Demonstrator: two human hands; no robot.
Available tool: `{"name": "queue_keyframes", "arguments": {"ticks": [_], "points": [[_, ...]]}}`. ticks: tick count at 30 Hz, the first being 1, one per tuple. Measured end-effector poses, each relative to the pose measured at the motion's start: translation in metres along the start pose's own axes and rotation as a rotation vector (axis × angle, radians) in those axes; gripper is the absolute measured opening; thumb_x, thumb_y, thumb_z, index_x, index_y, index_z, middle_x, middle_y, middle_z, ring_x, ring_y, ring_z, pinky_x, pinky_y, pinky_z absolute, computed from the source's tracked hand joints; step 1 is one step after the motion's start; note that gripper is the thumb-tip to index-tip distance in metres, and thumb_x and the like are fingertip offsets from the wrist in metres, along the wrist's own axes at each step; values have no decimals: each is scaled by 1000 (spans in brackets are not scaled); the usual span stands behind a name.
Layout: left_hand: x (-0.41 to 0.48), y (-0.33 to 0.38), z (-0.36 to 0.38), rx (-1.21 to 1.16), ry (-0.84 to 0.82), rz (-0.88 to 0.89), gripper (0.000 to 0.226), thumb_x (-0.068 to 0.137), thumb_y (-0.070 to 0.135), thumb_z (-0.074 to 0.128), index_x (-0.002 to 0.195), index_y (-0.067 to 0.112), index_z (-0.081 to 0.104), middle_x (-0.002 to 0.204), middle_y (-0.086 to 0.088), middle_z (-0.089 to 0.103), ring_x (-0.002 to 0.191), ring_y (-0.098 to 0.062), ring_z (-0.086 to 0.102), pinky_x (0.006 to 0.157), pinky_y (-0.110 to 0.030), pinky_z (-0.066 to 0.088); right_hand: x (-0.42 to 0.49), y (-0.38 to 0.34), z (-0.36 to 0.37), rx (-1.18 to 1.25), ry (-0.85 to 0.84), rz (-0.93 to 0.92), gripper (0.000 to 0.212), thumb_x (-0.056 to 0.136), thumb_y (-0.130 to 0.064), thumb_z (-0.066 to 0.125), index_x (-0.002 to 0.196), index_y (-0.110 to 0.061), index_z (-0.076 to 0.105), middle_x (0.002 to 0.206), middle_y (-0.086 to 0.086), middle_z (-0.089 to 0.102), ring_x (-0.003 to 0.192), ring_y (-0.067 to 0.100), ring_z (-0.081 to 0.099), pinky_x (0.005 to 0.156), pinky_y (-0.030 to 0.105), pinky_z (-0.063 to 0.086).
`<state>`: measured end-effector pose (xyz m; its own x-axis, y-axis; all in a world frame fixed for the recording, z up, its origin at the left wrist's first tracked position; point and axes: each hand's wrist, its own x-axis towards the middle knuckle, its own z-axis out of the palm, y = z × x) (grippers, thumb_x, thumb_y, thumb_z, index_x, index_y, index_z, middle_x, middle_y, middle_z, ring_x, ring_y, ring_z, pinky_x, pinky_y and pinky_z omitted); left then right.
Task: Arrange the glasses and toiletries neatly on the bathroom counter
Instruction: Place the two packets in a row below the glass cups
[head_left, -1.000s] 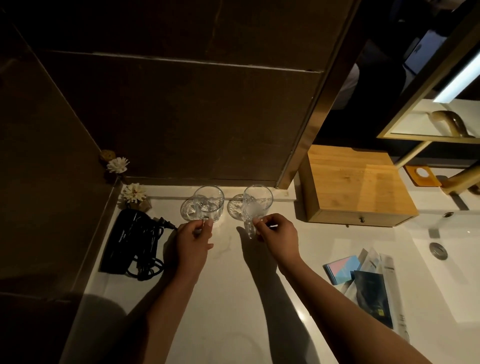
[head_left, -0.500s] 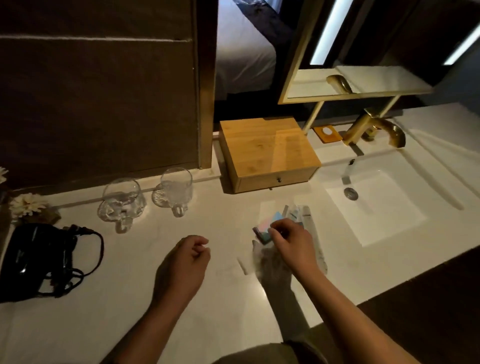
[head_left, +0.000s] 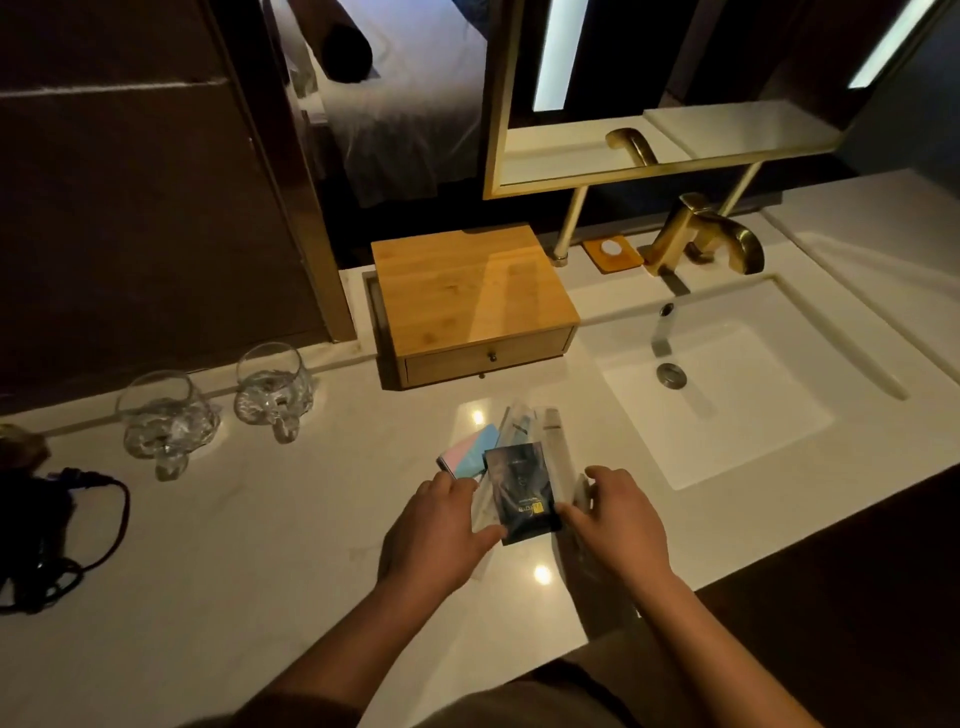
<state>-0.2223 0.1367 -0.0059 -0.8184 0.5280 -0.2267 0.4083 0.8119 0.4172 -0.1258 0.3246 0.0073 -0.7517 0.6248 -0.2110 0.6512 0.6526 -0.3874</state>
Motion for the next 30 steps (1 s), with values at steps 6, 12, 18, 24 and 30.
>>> {"name": "queue_keyframes", "arguments": {"ticks": [6,12,18,24,30], "points": [[2,4,7,-45,27,-51,51,87,49,61,132,29,49,125,2,60,106,-16,61,77,-30,53,-1,5,-1,40,-34,-35,53,79,-54,67,121,-24,53,109,0,57,90,17,56,75,37,57],[4,2,8,-60,67,-80,34,93,42,55,123,27,59,112,2,68,91,-16,66,70,-29,53,0,4,1,-19,8,-83,49,84,-49,63,125,-25,52,115,-2,55,98,16,53,77,32,56],[2,-10,0,-1,111,-48,40,88,52,50,117,29,65,105,4,65,85,-11,58,62,-24,44,-8,-34,9,-138,-57,-366,87,61,-76,59,134,-31,45,132,-6,49,111,19,46,89,33,48],[33,-6,-17,-5,174,-51,36,91,47,52,121,27,57,115,-1,56,98,-14,54,71,-29,54,-8,-39,11,-153,31,-340,43,84,-43,49,124,-29,55,131,-4,57,100,20,55,79,35,52],[57,-1,-23,122,70,10,51,84,53,61,124,22,54,117,-3,53,105,-20,50,74,-33,47,0,-22,-8,130,56,-161,15,92,-31,50,90,-32,65,80,-6,68,70,13,60,62,39,57]]}}
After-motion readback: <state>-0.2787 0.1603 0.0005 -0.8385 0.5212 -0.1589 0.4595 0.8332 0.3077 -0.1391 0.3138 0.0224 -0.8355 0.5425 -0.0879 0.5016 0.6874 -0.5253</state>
